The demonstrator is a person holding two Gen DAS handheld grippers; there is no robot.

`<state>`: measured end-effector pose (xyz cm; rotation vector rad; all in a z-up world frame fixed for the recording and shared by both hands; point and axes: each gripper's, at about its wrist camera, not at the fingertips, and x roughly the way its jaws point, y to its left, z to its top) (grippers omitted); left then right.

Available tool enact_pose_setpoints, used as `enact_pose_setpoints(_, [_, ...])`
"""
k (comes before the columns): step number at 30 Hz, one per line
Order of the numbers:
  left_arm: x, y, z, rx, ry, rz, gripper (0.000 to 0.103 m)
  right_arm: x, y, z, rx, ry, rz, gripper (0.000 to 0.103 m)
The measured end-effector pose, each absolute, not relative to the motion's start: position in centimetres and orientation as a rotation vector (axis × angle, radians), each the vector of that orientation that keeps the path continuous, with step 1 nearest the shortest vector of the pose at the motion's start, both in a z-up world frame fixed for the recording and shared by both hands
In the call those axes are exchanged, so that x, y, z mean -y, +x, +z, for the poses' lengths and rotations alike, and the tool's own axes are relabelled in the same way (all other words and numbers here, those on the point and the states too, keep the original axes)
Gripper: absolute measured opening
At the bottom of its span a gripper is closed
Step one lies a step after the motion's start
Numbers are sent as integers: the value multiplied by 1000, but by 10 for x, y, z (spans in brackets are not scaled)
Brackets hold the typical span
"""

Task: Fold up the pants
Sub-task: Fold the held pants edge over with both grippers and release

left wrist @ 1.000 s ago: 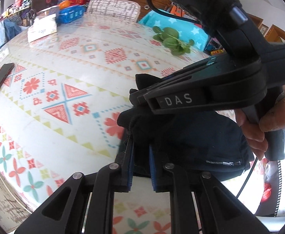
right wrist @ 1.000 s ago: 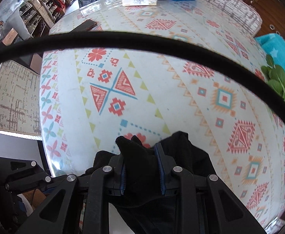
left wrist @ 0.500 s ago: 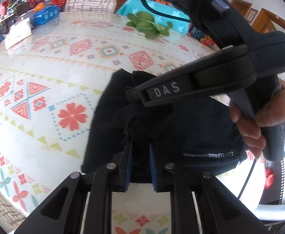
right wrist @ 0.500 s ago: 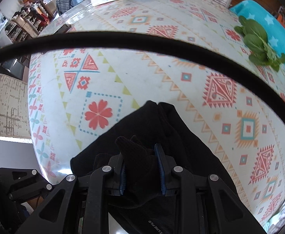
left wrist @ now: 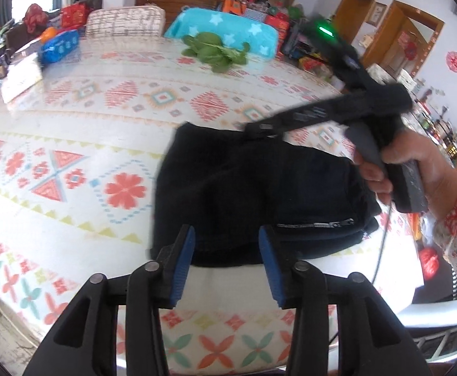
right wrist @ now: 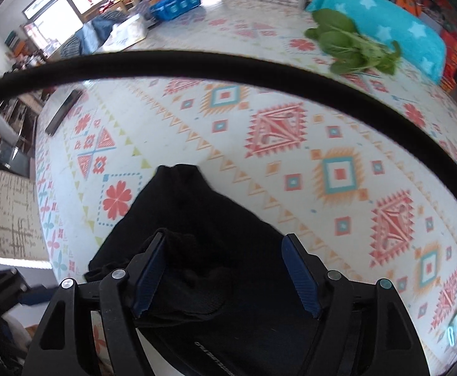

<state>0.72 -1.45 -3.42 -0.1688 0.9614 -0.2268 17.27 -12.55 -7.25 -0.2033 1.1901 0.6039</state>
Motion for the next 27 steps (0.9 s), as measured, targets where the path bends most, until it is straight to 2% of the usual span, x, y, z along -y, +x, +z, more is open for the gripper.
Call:
enact_pose_setpoints(5, [-18,10,-29,-962,-199,-156,45,150,166,-59,-1130,-186,486,78])
enact_pose_setpoints(13, [-49,34,-27,-967,-209,-82,46,157,127,-38,-1037,11,453,78])
enact_pose_setpoints(20, [-43,66,-30,-976,-166,-170,46,154,100,-80,-1124,254,473,78])
enact_pose_setpoints(25, [-36,91,-36,-997,-85,-249,47,163,110,-117,-1184,148,179,78])
enact_pose_setpoints(27, [-35,103,-38,-1004,-59,-269,47,169,112,-124,-1200,193,150,78])
